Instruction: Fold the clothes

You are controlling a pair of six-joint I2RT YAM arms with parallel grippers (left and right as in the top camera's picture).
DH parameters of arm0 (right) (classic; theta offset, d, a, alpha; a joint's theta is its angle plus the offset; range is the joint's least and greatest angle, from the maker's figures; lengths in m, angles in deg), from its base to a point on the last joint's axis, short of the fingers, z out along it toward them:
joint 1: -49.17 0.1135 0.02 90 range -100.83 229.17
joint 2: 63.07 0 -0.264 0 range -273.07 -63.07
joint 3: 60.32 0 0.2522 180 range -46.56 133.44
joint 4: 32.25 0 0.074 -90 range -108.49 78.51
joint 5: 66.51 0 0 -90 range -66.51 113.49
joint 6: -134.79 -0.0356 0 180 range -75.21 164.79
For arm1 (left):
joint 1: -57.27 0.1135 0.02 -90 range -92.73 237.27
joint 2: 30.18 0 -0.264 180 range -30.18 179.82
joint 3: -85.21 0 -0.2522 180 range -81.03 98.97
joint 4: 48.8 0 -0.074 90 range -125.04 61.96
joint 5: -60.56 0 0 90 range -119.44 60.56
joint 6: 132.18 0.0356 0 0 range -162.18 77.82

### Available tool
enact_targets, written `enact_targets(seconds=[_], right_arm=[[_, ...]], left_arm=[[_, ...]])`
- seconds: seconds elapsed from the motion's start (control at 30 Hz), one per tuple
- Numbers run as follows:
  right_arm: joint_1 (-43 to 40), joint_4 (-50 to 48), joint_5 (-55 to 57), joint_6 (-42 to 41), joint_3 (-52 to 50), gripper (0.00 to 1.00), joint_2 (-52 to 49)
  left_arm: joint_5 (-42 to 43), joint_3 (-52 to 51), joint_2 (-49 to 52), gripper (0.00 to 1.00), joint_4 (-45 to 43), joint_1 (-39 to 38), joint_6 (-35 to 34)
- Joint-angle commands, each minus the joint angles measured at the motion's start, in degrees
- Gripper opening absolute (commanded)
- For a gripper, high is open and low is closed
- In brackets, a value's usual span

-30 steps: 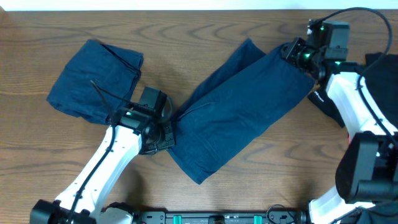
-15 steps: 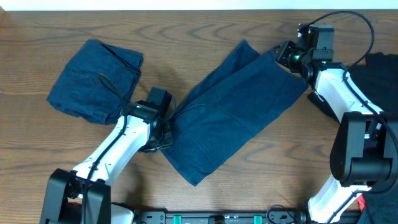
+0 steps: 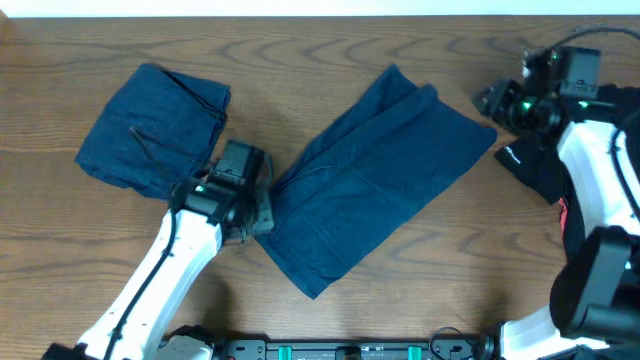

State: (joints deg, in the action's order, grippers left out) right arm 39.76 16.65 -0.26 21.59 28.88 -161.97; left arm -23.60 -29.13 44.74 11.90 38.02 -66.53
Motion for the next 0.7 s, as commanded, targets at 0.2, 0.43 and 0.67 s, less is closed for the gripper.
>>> enact_targets(seconds=[0.2, 0.43, 0.67], right_arm=[[4.2, 1.9, 6.4, 3.6, -5.7, 0.50, -7.2], [5.0, -5.3, 6.8, 2.8, -7.4, 0.54, -13.5], [5.0, 3.0, 7.1, -1.6, -7.4, 0.02, -14.5]], left_arm=[[13.0, -1.2, 9.5, 0.31, -13.3, -3.7, 19.3], [10.4, -1.2, 21.5, 0.29, -16.7, -2.6, 19.4], [4.2, -0.9, 28.0, 0.29, -22.5, 2.5, 19.4]])
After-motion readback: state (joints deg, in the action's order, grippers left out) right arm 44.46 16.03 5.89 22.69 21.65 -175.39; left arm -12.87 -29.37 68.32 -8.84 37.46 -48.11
